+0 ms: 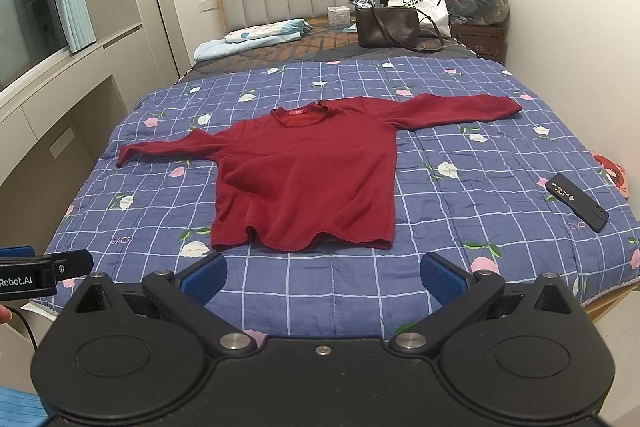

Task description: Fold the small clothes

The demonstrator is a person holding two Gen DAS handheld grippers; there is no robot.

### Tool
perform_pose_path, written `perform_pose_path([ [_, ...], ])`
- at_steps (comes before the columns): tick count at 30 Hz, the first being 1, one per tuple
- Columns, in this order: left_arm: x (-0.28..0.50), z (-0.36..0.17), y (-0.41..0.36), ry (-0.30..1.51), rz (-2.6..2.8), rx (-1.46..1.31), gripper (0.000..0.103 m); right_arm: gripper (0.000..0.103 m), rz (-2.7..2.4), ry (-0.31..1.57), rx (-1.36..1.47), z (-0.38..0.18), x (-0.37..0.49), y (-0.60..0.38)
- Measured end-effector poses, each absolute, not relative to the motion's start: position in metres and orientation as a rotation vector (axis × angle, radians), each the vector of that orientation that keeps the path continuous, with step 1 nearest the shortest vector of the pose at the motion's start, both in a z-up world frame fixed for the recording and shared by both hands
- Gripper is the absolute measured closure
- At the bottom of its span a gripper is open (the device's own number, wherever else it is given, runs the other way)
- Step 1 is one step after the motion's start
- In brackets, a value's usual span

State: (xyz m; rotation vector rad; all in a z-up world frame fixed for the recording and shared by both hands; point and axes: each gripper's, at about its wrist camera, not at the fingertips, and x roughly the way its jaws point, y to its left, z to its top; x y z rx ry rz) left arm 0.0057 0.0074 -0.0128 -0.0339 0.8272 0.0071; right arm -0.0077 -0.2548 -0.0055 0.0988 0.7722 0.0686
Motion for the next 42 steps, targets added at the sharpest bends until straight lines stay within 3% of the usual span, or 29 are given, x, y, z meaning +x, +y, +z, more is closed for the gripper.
perform_pose_path([
  [29,0.027,-0.016,0.014,0.862,-0.012,-0.043,0.000,0.000,0.055,0.787,0.099,-0.019,0.005,-0.256],
  [42,0.074,-0.032,0.001,0.963,-0.017,0.009,0.000,0.000,0.025,0.807,0.111,-0.017,0.023,-0.257],
])
